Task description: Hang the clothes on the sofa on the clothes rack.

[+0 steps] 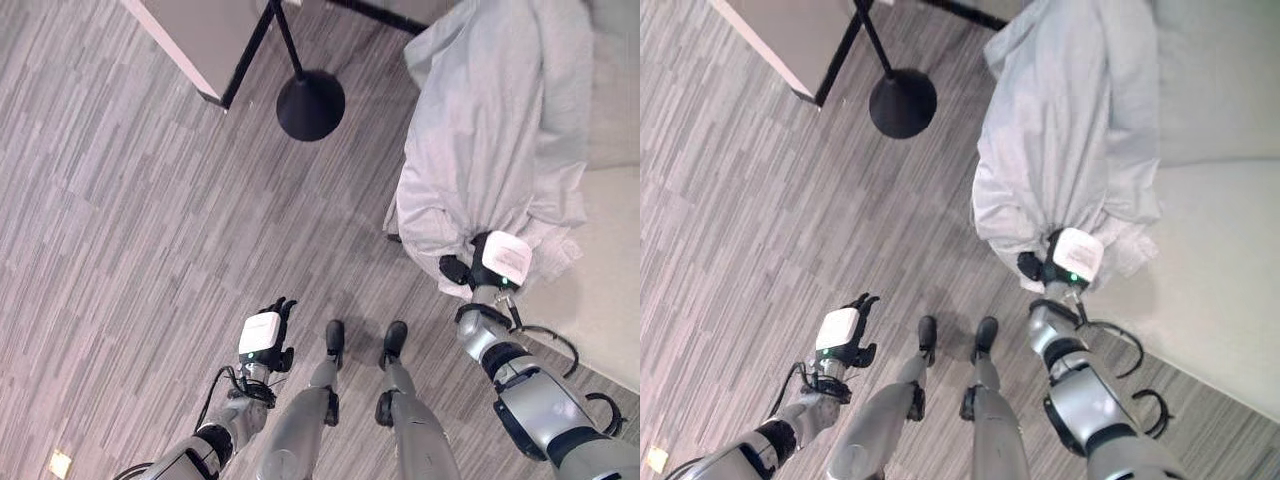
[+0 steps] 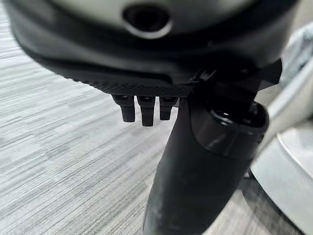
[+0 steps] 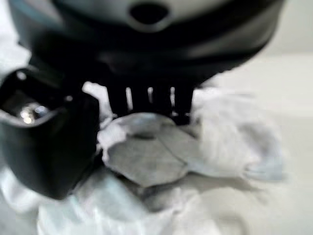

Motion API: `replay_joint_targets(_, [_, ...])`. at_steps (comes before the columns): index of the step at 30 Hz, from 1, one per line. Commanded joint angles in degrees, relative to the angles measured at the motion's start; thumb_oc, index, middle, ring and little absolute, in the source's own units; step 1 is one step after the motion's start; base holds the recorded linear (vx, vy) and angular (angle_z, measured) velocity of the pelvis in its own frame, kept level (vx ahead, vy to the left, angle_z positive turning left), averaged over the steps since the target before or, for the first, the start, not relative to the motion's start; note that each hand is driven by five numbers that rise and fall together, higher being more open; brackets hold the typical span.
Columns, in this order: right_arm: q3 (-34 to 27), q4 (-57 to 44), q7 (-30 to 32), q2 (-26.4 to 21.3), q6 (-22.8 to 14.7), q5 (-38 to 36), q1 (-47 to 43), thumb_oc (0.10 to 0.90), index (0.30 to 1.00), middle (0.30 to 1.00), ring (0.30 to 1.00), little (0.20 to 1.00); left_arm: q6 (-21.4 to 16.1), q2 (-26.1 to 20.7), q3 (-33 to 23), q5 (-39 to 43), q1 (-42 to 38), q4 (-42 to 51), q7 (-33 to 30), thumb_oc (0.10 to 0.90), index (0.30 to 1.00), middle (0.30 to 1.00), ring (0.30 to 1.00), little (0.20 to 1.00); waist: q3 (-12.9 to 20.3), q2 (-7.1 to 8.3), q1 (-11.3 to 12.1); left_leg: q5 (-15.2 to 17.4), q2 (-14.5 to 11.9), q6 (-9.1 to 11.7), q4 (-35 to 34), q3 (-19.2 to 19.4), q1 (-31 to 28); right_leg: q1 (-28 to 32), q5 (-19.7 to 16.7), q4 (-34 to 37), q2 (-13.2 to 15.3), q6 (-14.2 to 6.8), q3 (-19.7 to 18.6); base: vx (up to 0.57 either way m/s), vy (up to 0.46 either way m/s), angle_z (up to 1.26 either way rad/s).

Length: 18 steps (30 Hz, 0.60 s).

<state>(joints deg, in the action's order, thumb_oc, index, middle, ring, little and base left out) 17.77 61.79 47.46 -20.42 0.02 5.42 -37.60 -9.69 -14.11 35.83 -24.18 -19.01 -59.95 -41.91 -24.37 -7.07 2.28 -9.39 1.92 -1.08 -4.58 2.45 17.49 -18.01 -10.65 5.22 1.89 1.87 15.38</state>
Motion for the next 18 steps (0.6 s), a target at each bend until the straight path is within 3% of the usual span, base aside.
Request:
replay_joint_targets(1, [0.76,-7.75,1.47,2.67,-8.97,-9.41,7.42,0.4,0.3,0.3,0.3,0.3,-1.11,-0.56,-1.17,2.73,3.65,0.99,0.51,0.8,0.9,0.9,0.9,0.9,6.46,2.63,-0.51,3.96,-4.38,6.16,-0.42,-1.68,0.16,2.4,4.55,-0.22,4.49,-9.28,-6.26,0.06,-0.072,-0.05])
replay_joint_targets(6, [-0.99,-27.05,-4.58,4.31,-15.22,-16.13,17.26,0.4,0.3,0.3,0.3,0.3,-1.76,-3.8,-4.54,3.11,9.77,8.54,4.49,0.8,0.9,0.9,0.9,0.9,10.84,4.97,-1.08,5.32,-5.29,5.86,-0.42,-0.4,-5.23,7.69,6.25,-0.22,4.0,-8.92,-6.18,0.08,-0.061,-0.08])
replay_joint_targets(10, [-2.72,-36.03,-7.5,2.41,-15.45,-15.62,21.72,0.4,0.3,0.3,0.3,0.3,-2.46,-5.55,-6.9,3.52,13.87,11.6,7.38,0.8,0.9,0.9,0.9,0.9,15.22,5.71,-0.97,6.07,-5.52,5.72,-0.42,0.03,-8.39,10.66,7.3,-0.22,3.74,-8.92,-5.96,0.09,-0.026,-0.06])
replay_joint_targets(13, [-7.43,-41.83,-7.18,-0.57,-15.13,-14.38,23.0,0.4,0.3,0.3,0.3,0.3,-3.07,-7.3,-7.99,3.08,16.64,16.31,9.55,0.8,0.9,0.9,0.9,0.9,19.04,6.26,-0.68,6.8,-5.61,5.55,-0.42,0.1,-10.96,13.24,7.96,-0.22,3.52,-9.03,-5.88,0.08,-0.001,-0.01])
replay_joint_targets(14, [-7.48,-41.94,-7.21,-0.58,-15.08,-14.4,23.11,0.4,0.3,0.3,0.3,0.3,-3.02,-7.35,-7.95,3.09,16.71,16.43,9.61,0.8,0.9,0.9,0.9,0.9,19.04,6.27,-0.63,6.83,-5.61,5.55,-0.42,0.11,-11.03,13.3,7.99,-0.22,3.52,-9.03,-5.89,0.05,0.021,0.02])
replay_joint_targets(15, [-10.31,-46.02,-8.0,-1.79,-16.99,-20.62,21.25,0.4,0.3,0.3,0.3,0.3,-2.82,-8.49,-8.25,2.8,17.6,18.37,10.79,0.8,0.9,0.9,0.9,0.9,21.37,6.75,-0.42,7.31,-5.56,5.4,-0.42,0.18,-12.62,14.56,8.08,-0.22,3.47,-9.14,-6.25,0.0,0.0,0.0])
replay_joint_targets(18, [-10.48,-48.35,-9.84,-2.57,-18.04,-25.8,19.35,0.4,0.3,0.3,0.3,0.3,-2.45,-9.03,-9.07,4.31,18.19,19.71,12.07,0.8,0.9,0.9,0.9,0.9,22.4,7.05,-0.16,7.44,-5.59,5.31,-0.42,0.47,-13.52,15.34,8.05,-0.22,3.45,-9.06,-6.63,0.0,0.009,-0.02])
